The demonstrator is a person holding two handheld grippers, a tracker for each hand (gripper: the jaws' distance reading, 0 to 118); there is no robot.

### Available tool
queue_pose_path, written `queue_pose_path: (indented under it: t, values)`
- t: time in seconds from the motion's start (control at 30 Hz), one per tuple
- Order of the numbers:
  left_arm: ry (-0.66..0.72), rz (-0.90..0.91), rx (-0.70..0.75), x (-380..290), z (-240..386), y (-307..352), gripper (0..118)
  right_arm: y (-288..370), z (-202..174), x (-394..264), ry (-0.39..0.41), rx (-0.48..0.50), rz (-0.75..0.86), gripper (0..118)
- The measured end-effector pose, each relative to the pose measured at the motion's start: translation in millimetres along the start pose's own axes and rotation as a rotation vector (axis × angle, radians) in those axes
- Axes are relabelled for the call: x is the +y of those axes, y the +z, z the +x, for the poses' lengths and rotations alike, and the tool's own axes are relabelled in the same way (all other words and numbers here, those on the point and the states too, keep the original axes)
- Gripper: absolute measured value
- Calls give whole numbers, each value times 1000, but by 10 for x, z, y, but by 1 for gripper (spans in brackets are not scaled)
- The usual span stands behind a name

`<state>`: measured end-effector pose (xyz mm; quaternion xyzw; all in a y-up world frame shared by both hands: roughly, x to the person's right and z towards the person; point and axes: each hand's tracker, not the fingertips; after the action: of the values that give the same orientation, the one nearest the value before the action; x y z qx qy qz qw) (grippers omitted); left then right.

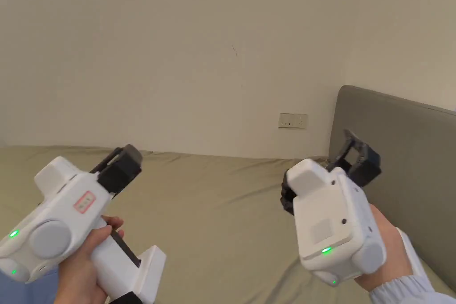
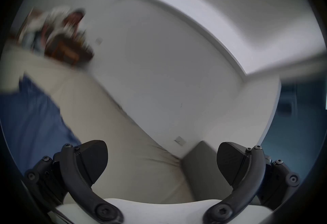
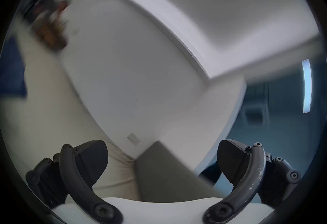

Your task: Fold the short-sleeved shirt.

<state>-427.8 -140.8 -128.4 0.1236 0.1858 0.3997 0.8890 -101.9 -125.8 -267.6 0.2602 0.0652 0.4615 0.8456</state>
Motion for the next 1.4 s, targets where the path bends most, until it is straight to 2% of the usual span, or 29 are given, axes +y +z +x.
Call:
queue_pose_path:
  t: [0.07, 0.13, 0.2, 0.27, 0.3, 0.37, 0.43, 0.6, 0.67, 0.73, 0.8, 1.03, 1.17, 1.4]
  values:
    - [190, -33, -28, -1, -247, -5, 118, 14, -131, 23, 191, 12, 49, 118]
    - [344, -60, -44, -31, -462, -14, 118, 8, -218, 13, 292, 48, 76, 118]
    - [465, -61, -46, -88, -631, -10, 118, 6, -261, 2, 322, 88, 79, 118]
    - [495, -44, -9, -113, -675, -4, 118, 3, -262, -29, 314, 97, 78, 118]
    - [468, -37, -9, -110, -651, -1, 118, 2, -250, -41, 294, 97, 74, 118]
    - [323, -14, 5, -89, -495, 25, 118, -9, -153, -60, 140, 94, 22, 118]
    - [98, -21, 5, -43, -238, 11, 118, -49, -8, -105, -79, 113, -52, 118]
    - [-652, 60, 46, -177, 691, 98, 118, -152, 480, -375, -781, 183, -208, 118]
    - [-865, 85, 56, -314, 933, 126, 118, -153, 584, -517, -944, 186, -226, 118]
    - [-974, 78, 27, -393, 1011, 114, 118, -130, 629, -621, -998, 150, -229, 118]
    - [-1020, 60, 10, -474, 1069, 108, 118, -87, 647, -667, -1012, 149, -234, 118]
    - [-872, 3, 12, -486, 931, 79, 118, 20, 670, -679, -990, 150, -251, 118]
    - [-876, 7, 20, -481, 900, 79, 118, 54, 626, -642, -973, 156, -239, 118]
    - [-894, 19, 16, -470, 942, 98, 118, 20, 571, -608, -991, 173, -232, 118]
